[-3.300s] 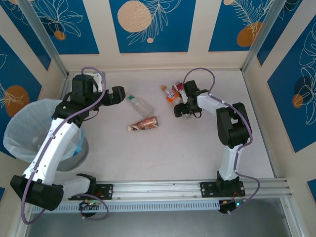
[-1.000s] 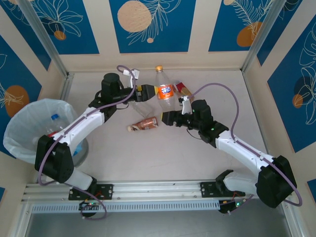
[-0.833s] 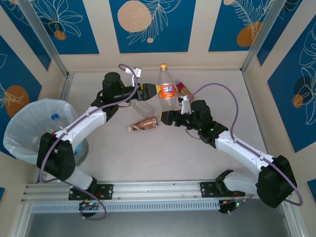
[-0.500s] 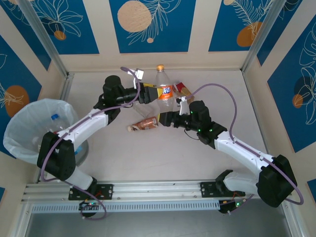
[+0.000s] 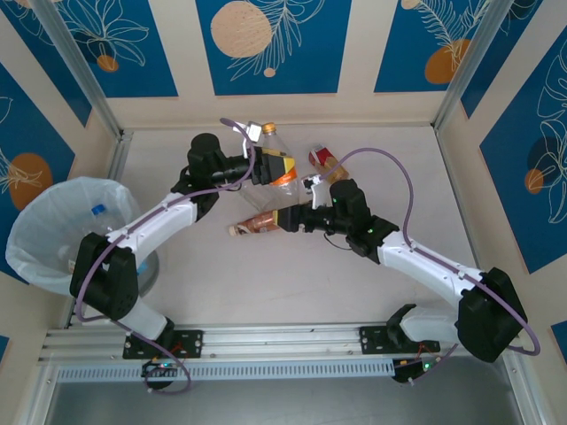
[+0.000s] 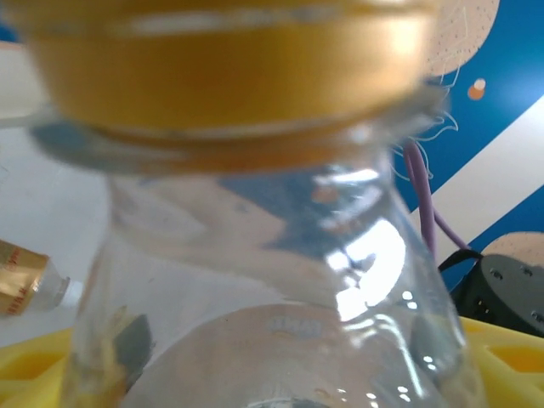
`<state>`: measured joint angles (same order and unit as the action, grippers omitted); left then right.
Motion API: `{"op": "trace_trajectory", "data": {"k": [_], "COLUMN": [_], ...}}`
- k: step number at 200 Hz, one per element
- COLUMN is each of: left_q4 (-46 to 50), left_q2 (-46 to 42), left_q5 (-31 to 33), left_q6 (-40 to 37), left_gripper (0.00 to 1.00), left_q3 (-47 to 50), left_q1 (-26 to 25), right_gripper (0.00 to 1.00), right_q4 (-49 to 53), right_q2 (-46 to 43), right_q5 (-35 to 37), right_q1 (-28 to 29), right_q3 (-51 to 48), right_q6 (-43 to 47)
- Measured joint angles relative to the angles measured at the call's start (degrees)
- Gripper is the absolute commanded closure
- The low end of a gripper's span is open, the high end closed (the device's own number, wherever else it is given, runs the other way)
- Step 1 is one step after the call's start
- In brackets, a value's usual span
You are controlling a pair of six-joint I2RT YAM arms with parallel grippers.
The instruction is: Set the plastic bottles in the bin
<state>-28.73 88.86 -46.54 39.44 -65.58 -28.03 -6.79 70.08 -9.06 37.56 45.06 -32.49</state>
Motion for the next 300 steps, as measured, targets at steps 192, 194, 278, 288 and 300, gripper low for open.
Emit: {"op": "trace_trajectory", "data": {"k": [192,194,278,288,300], "left_q4": [17.9,18.1,31.5,33.7,36.3], "left_q2": [-2.3,-2.3,-9.4,-10.5,-11.8], "left_q5": [13.7,13.9,24.3,25.8,27.5], "left_q6": [-8.1,-8.2,-15.9,-17.0,-18.1], "left_gripper": [0.41,0.41,0.43,0.43,0.43], "left_q3": [-2.4,-2.4,-3.3,-3.7,-4.4], "left_q1": [-0.4,-0.4,-0.4,-0.4,-0.4], "right_gripper": [0.0,0.0,0.0,0.0,0.0], "right_q4": [-1.2,-1.2,5.2,6.4,7.4], "right_q2": [-7.1,-7.3,-10.6,-10.6,-10.6], "right_q5": [4.9,5.2,19.6,20.7,21.7], "right_q1": [-0.9,-1.0,-6.3,-7.0,-7.7], "right_q3": [-0.8,-0.9,-5.0,-5.0,-5.0], "right_q6": [2.6,2.6,-3.3,-4.3,-5.2]}}
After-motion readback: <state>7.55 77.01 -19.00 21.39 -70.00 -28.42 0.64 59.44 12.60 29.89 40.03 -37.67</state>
